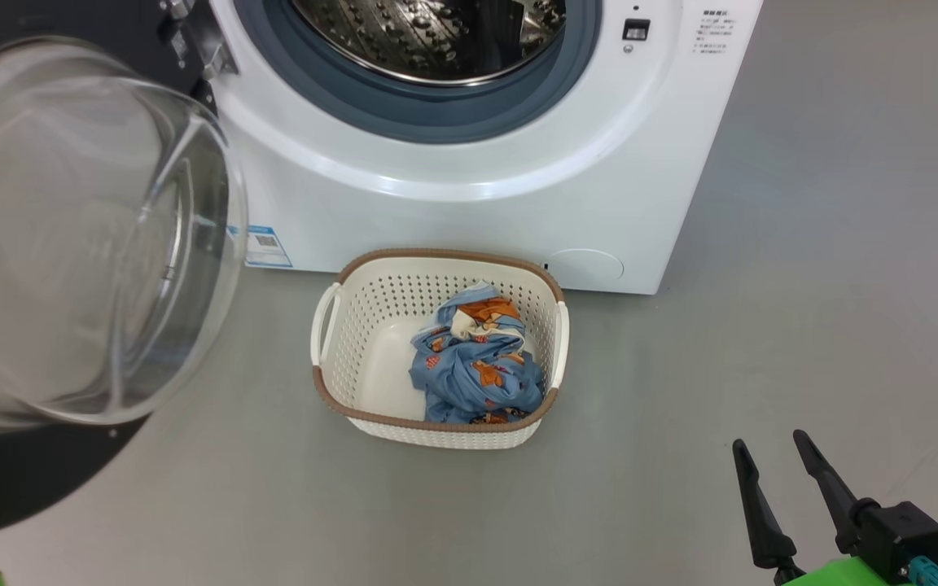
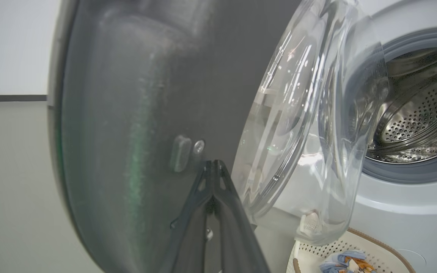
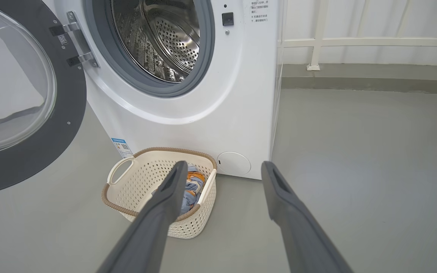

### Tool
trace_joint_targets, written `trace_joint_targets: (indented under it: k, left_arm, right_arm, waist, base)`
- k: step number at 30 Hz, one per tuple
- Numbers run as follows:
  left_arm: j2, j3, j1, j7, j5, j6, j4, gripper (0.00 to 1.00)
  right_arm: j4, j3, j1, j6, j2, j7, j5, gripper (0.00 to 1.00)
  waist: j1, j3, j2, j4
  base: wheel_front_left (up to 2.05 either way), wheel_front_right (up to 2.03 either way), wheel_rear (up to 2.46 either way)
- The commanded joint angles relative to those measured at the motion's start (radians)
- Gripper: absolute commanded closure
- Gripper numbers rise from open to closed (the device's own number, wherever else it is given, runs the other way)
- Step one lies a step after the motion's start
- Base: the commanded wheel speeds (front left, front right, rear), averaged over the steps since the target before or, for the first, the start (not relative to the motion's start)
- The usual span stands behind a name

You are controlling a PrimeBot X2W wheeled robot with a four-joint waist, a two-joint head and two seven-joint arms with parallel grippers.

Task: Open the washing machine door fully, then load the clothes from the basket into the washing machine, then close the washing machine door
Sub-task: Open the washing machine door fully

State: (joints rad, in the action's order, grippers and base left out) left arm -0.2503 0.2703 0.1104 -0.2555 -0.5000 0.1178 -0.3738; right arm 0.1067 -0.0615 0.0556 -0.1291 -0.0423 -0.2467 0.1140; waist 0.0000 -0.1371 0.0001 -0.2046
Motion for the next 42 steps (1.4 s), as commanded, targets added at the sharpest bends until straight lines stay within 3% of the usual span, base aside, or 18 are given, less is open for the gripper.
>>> trace_joint_targets:
  k: [1, 8, 12, 23, 31, 42]
  left_arm:
    - [-0.060, 0.064, 0.054, -0.006, -0.012, -0.008, 0.006, 1.00]
    - [-0.098, 0.147, 0.155, -0.006, -0.038, 0.006, -0.094, 1.00]
    - [-0.138, 0.156, 0.191, -0.006, -0.023, 0.010, -0.144, 1.00]
    - [-0.184, 0.137, 0.230, -0.006, -0.019, 0.013, -0.210, 1.00]
    - [-0.141, 0.111, 0.156, -0.006, 0.010, 0.013, -0.085, 1.00]
    - [-0.037, 0.077, 0.024, -0.006, 0.052, 0.013, 0.148, 1.00]
  right_arm:
    - [-0.029, 0.026, -0.036, -0.002, -0.008, 0.003, -0.016, 0.00]
    - [-0.043, 0.035, -0.053, -0.002, -0.008, 0.016, -0.017, 0.00]
    - [-0.049, 0.039, -0.065, -0.002, -0.008, 0.018, -0.019, 0.00]
    - [-0.045, 0.044, -0.078, -0.002, -0.008, 0.019, -0.018, 0.00]
    - [-0.033, 0.040, -0.072, -0.002, -0.008, 0.009, -0.006, 0.00]
    - [-0.020, 0.036, -0.067, -0.002, -0.008, -0.004, 0.010, 0.00]
  waist:
    - [0.0000, -0.008, -0.0001, 0.002]
    - [0.0000, -0.034, -0.0001, 0.008]
    - [0.0000, -0.046, -0.0001, 0.014]
    - [0.0000, -0.056, -0.0001, 0.025]
    - [0.0000, -0.038, -0.0001, 0.029]
    - [0.0000, -0.008, -0.0001, 0.039]
  base:
    - [0.00, 0.00, 0.00]
    - [0.00, 0.00, 0.00]
    - [0.00, 0.00, 0.00]
    - [0.00, 0.00, 0.00]
    - [0.00, 0.00, 0.00]
    - [0.00, 0.00, 0.00]
